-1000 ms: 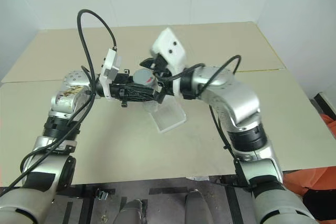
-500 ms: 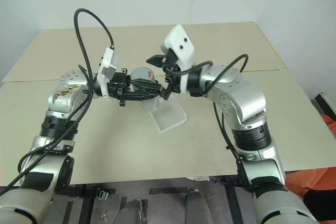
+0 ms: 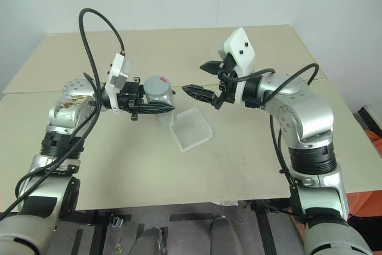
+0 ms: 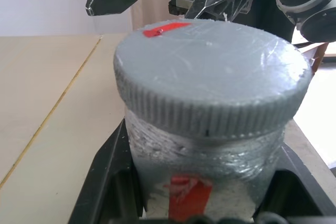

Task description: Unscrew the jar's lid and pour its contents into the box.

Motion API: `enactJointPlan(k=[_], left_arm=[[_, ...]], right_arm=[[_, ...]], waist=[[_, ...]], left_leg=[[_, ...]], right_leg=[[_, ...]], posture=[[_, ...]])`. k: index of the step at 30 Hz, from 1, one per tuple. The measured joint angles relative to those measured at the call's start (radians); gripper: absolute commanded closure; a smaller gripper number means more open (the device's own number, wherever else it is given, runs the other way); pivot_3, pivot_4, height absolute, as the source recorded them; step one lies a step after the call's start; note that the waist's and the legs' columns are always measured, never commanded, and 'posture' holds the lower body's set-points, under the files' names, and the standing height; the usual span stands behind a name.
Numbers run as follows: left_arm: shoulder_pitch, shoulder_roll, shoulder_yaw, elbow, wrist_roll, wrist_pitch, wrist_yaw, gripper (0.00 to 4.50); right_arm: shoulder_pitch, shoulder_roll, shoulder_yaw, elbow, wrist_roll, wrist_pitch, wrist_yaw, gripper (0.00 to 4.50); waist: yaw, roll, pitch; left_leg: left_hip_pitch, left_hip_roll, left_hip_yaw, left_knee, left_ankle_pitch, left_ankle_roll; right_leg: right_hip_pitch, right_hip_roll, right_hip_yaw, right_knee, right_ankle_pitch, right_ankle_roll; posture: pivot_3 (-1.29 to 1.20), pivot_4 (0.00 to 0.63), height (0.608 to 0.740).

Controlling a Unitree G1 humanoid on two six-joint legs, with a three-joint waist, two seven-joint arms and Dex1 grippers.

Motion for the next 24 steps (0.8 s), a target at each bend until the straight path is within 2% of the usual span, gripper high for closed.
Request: enactJointPlan(k=[5, 9, 15, 24], left_arm=[[0.002, -0.003, 0.0, 0.0, 0.0, 0.0, 0.0, 2.53], [0.001, -0.017, -0.002, 0.0, 0.0, 0.0, 0.001, 2.53], [-0.001, -0.035, -0.009, 0.002, 0.0, 0.0, -0.001, 2.53], [-0.001, -0.035, -0.01, 0.001, 0.0, 0.002, -0.002, 2.53]], right_arm=[[0.015, -0.001, -0.03, -0.108, 0.093, 0.046, 0.009, 0.04], [-0.004, 0.057, -0.019, -0.161, 0.132, 0.086, -0.037, 0.04], [-0.055, 0.143, 0.102, -0.13, 0.053, 0.079, -0.115, 0.04], [-0.097, 0.202, 0.143, -0.028, -0.03, 0.02, -0.122, 0.04]], waist=[[0.0, 0.0, 0.0], [0.0, 0.0, 0.0], [0.0, 0.0, 0.0], [0.0, 0.0, 0.0]], left_leg=[[0.0, 0.0, 0.0, 0.0, 0.0, 0.0], [0.0, 0.0, 0.0, 0.0, 0.0, 0.0], [0.0, 0.0, 0.0, 0.0, 0.0, 0.0], [0.0, 0.0, 0.0, 0.0, 0.0, 0.0]], right_leg=[[0.0, 0.0, 0.0, 0.0, 0.0, 0.0], [0.0, 0.0, 0.0, 0.001, 0.0, 0.0], [0.0, 0.0, 0.0, 0.001, 0.0, 0.0], [0.0, 0.0, 0.0, 0.001, 0.0, 0.0]], posture=[[0.0, 0.15, 0.74], [0.0, 0.15, 0.74], [0.0, 0.15, 0.74], [0.0, 0.15, 0.74]])
